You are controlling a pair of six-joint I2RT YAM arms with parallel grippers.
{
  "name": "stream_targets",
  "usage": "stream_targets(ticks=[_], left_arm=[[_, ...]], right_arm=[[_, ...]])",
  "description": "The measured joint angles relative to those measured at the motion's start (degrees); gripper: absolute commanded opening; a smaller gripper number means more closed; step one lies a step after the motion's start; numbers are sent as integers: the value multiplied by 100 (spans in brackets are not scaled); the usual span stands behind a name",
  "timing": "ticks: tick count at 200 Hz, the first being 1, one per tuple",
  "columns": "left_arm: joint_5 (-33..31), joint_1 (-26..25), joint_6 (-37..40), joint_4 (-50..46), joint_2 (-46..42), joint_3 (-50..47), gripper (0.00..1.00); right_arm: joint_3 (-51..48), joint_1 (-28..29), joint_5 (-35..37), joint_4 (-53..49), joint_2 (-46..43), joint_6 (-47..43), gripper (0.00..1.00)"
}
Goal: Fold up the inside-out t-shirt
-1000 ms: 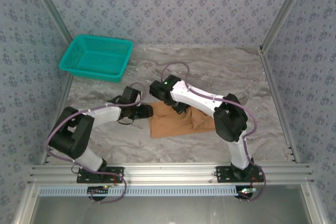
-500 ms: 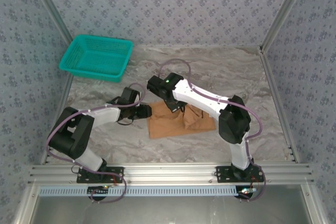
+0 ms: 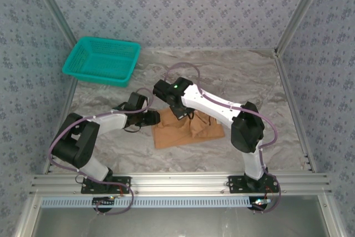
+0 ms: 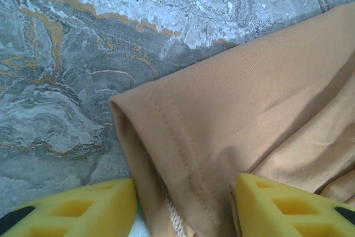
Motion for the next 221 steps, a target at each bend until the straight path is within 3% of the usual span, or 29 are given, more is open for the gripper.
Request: stream_targets(ticks=[160, 221], left_arm=[[-24, 2, 0, -4, 20, 0, 50], [7, 0, -55, 74, -114, -76, 59]], right_arm=[[-15, 168, -636, 437, -72, 4, 0], [-1010, 61, -1617, 1818, -79, 35, 27]])
